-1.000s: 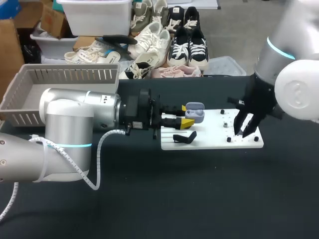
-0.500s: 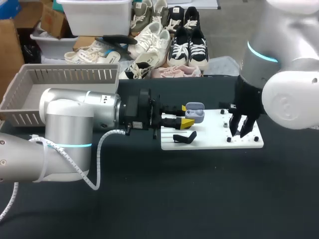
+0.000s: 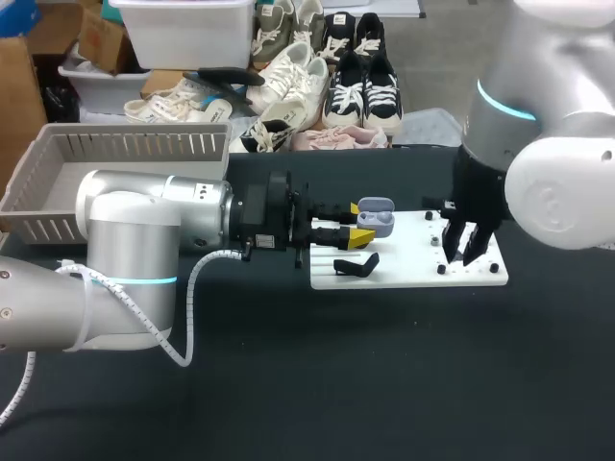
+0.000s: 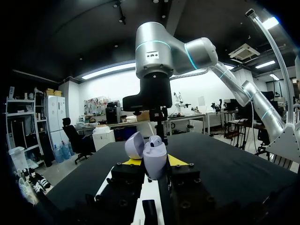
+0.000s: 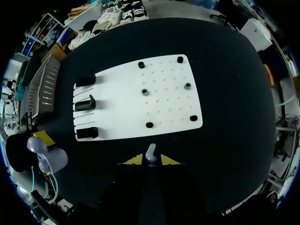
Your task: Pick up each earbud case from the left stands, insert the matching earbuds, close the lid, and place the case in the box.
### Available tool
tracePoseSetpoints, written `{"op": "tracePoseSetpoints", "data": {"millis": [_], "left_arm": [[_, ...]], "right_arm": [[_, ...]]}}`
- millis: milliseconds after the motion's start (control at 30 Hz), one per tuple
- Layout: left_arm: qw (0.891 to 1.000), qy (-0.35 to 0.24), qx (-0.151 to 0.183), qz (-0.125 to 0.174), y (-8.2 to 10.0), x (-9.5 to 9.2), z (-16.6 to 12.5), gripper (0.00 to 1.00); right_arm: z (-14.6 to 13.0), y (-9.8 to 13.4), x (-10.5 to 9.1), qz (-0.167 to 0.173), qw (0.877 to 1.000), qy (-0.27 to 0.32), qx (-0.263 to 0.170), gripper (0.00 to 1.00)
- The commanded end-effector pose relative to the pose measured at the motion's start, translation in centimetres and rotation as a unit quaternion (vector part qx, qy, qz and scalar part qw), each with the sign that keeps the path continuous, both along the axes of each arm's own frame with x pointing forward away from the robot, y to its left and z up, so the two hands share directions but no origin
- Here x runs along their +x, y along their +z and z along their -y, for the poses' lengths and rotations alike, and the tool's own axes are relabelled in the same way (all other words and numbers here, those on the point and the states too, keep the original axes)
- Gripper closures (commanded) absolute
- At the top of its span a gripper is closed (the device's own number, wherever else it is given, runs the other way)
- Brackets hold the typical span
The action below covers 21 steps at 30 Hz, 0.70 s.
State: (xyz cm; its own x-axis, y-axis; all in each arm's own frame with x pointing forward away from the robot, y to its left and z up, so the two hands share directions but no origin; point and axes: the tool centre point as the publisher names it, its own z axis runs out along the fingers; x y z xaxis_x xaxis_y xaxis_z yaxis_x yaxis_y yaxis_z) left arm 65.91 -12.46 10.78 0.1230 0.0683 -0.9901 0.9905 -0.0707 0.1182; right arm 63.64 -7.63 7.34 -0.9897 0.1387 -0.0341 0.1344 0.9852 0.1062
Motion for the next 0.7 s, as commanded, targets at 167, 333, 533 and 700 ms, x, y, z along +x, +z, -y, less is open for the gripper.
{"op": "tracePoseSetpoints", "data": {"millis": [167, 333, 533, 700], "left_arm": [[1.0, 0.0, -0.001, 0.0, -0.1, 0.0, 0.0, 1.0], [1.0, 0.0, -0.001, 0.0, -0.1, 0.0, 0.0, 1.0], [1.0, 0.0, -0.001, 0.0, -0.1, 0.0, 0.0, 1.0], [1.0, 0.0, -0.001, 0.0, -0.1, 0.0, 0.0, 1.0]], "right_arm": [[1.0, 3.1, 0.6, 0.035, 0.999, 0.004, -0.004, 1.0], [1.0, 6.3, 0.9, 0.058, 0.998, 0.035, -0.019, 1.0], [-0.6, 9.9, 0.7, 0.059, 0.993, 0.096, -0.033, 1.0], [-2.8, 12.5, 0.0, 0.067, 0.987, 0.142, -0.044, 1.0]]}}
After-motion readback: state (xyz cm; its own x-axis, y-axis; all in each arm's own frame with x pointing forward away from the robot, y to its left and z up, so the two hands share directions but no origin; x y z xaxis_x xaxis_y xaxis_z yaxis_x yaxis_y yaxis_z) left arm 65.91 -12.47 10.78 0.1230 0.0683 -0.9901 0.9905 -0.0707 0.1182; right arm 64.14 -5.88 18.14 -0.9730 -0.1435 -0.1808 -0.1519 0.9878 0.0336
